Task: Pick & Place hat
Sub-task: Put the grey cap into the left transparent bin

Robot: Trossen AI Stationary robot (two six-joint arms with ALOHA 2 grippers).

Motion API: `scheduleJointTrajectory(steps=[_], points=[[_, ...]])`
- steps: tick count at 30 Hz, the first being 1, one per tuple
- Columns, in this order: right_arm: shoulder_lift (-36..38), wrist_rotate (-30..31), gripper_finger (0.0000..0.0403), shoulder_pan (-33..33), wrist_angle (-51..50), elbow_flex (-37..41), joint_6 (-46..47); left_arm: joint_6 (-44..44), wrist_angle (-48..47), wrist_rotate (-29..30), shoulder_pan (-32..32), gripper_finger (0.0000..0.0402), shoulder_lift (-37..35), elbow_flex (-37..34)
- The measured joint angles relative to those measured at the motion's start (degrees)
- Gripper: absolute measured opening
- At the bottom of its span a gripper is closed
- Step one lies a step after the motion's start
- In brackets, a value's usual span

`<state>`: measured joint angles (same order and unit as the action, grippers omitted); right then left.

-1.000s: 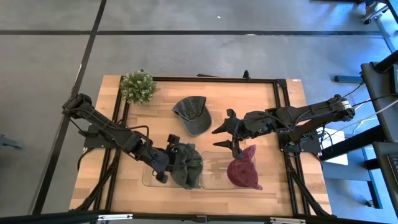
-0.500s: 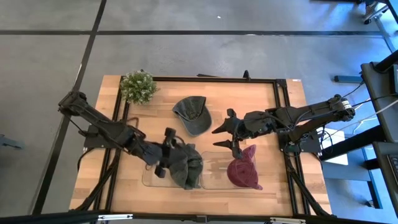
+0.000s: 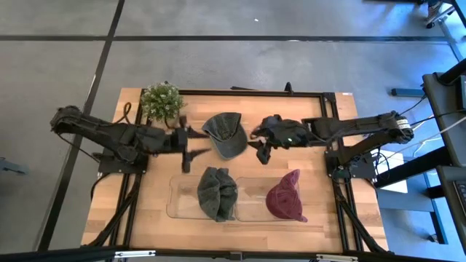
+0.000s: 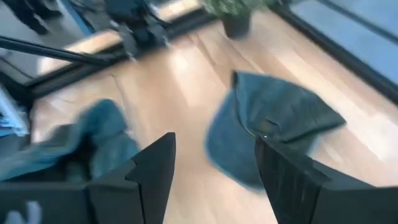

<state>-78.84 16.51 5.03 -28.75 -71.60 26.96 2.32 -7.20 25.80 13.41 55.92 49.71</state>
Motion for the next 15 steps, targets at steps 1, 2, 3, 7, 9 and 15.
scheduleJointTrajectory(steps=[1,2,3,7,9,15], points=[[-0.6,-1.3,0.022,-1.4,0.0,0.5,0.1,1.3,2.0,-0.4,-1.7,0.0195,-0.9,-1.8],[-1.3,-3.2,0.022,-2.8,0.1,1.0,0.8,3.0,4.0,-1.7,-3.6,0.0196,-1.6,-3.3],[-2.0,-5.4,0.022,-4.4,0.3,1.5,1.7,4.3,5.0,-3.5,-5.7,0.0196,-2.2,-4.5],[-6.0,-13.4,0.022,-11.1,0.5,2.9,5.2,9.3,5.8,-14.4,-14.0,0.0194,-2.6,-7.4],[-8.1,-17.0,0.022,-14.4,0.8,3.5,5.2,10.5,6.2,-19.3,-17.1,0.0195,-1.6,-7.4],[-14.0,-25.4,0.022,-21.5,5.4,7.9,4.8,10.6,9.0,-24.4,-22.4,0.0194,0.2,-7.4]])
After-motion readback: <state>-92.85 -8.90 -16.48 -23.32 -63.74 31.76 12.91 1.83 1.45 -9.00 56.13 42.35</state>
